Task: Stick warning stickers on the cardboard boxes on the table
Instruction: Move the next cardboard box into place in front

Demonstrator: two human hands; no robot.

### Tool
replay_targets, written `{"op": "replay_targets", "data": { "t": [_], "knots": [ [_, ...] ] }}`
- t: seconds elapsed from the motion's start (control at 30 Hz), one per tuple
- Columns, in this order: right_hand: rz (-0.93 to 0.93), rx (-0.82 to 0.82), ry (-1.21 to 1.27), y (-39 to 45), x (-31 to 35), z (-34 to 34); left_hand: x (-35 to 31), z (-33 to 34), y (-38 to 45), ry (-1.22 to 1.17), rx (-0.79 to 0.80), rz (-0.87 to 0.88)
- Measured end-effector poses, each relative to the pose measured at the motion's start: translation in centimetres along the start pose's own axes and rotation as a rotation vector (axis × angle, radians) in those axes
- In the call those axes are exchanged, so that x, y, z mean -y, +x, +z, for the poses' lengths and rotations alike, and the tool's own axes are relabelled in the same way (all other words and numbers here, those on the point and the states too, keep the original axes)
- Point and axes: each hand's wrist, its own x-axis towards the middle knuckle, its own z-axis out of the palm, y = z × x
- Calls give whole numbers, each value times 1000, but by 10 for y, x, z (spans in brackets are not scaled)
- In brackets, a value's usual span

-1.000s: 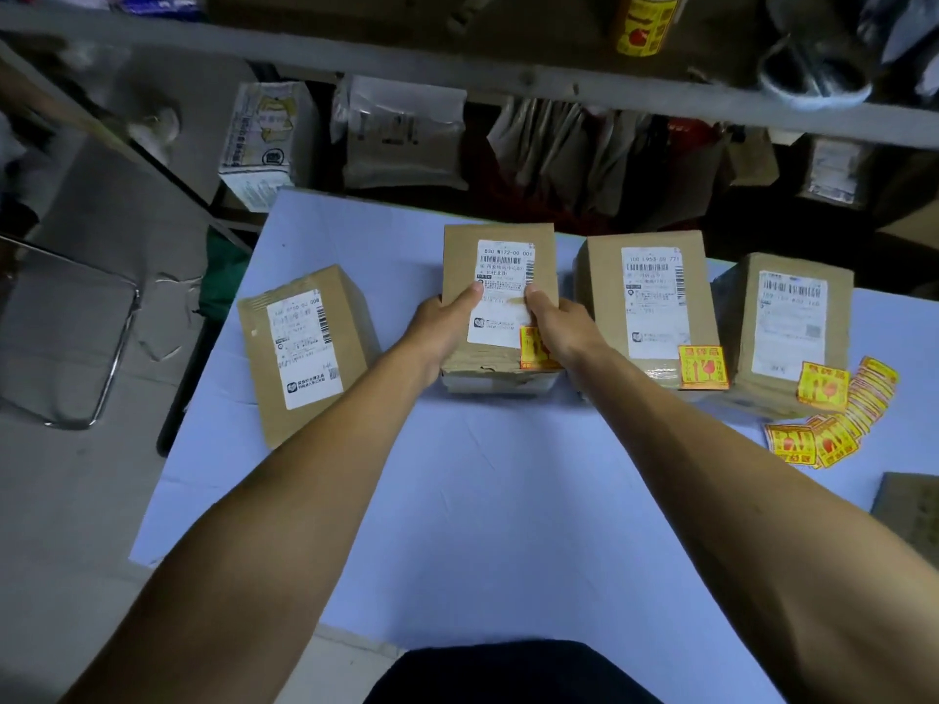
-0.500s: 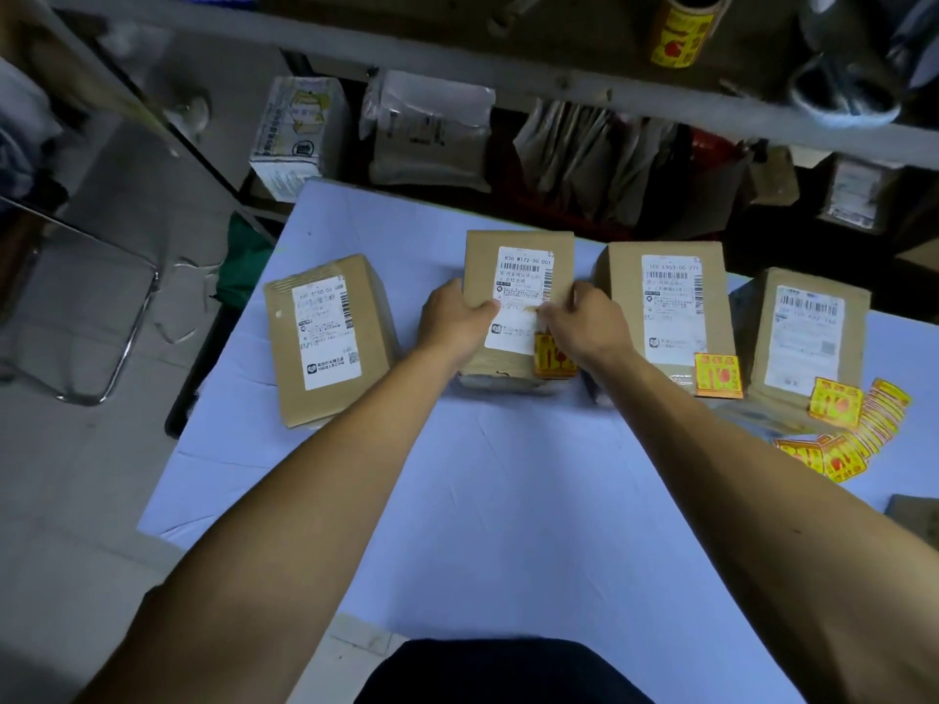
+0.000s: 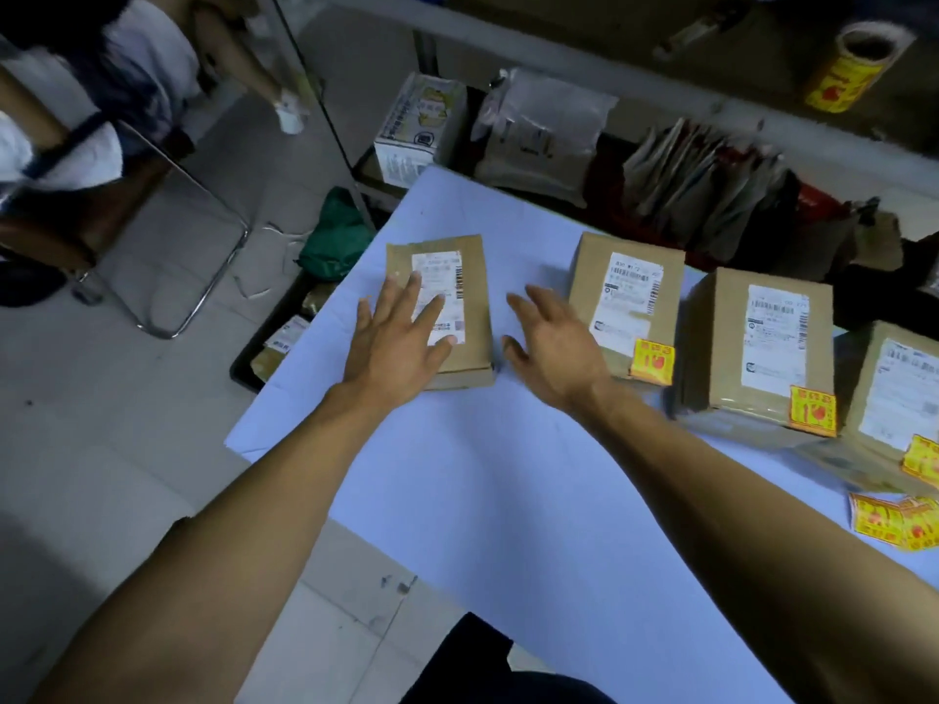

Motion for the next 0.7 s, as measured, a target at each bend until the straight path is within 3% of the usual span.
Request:
{"op": "replay_targets", "data": {
  "t": [0.2,0.57,0.63,0.7],
  "knots": [
    [-66,106,-8,24,28,37,26,21,-5,-94,104,31],
    [-7,22,265,-18,36,70,14,51,-48,-445,-81,40],
    [78,-31,420,-7,35,70,15,48,-39,-605,-144,-76],
    [302,-45,716,9,34,70,17,44,-26,-830,-139,-306]
  ]
}}
